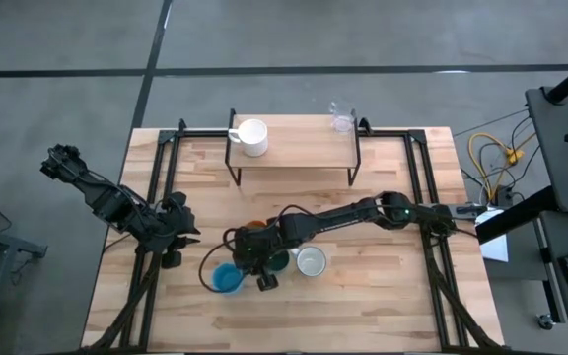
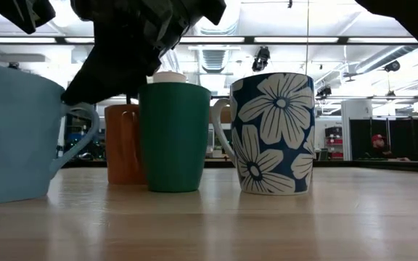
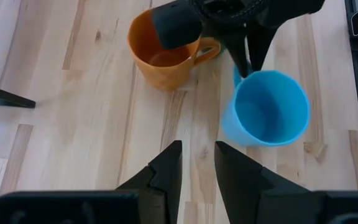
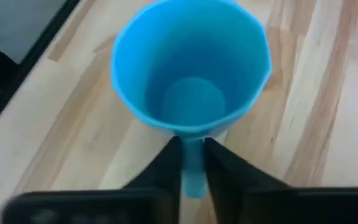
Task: Stack small to large cups/mugs on shelf
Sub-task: Put the blue mug on the shelf
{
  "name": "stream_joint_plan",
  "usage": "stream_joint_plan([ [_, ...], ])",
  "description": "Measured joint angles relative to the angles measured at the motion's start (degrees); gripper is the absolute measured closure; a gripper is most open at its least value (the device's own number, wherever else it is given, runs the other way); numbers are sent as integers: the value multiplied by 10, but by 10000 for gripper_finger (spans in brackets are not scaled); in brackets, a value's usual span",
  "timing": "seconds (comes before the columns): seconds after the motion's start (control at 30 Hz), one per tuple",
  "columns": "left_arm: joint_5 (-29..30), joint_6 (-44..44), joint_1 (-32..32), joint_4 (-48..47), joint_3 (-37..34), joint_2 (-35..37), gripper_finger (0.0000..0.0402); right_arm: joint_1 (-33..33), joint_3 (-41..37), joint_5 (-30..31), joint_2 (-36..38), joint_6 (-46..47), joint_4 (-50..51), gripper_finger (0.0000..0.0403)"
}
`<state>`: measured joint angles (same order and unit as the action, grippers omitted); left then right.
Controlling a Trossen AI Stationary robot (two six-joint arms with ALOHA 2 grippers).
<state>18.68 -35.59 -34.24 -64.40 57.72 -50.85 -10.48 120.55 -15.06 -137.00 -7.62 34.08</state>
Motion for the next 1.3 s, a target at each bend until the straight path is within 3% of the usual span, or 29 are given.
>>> stream_joint_plan([
  [0.17,0,0,0,0,0,0,322,-1,0,-1,1,5,-3,393],
  [0.57,0,0,0,0,0,1,322,-3,-1,5,1,48,-6,387],
  [0.7,0,0,0,0,0,1,322,-3,-1,1,1,50,-6,348],
  [1.03,0,3,0,-6,0,1,322,-2,-1,3,1,100,-4,199],
  [1.3,0,5,0,-8,-1,1,322,-9,10,21,0,165,-3,170],
])
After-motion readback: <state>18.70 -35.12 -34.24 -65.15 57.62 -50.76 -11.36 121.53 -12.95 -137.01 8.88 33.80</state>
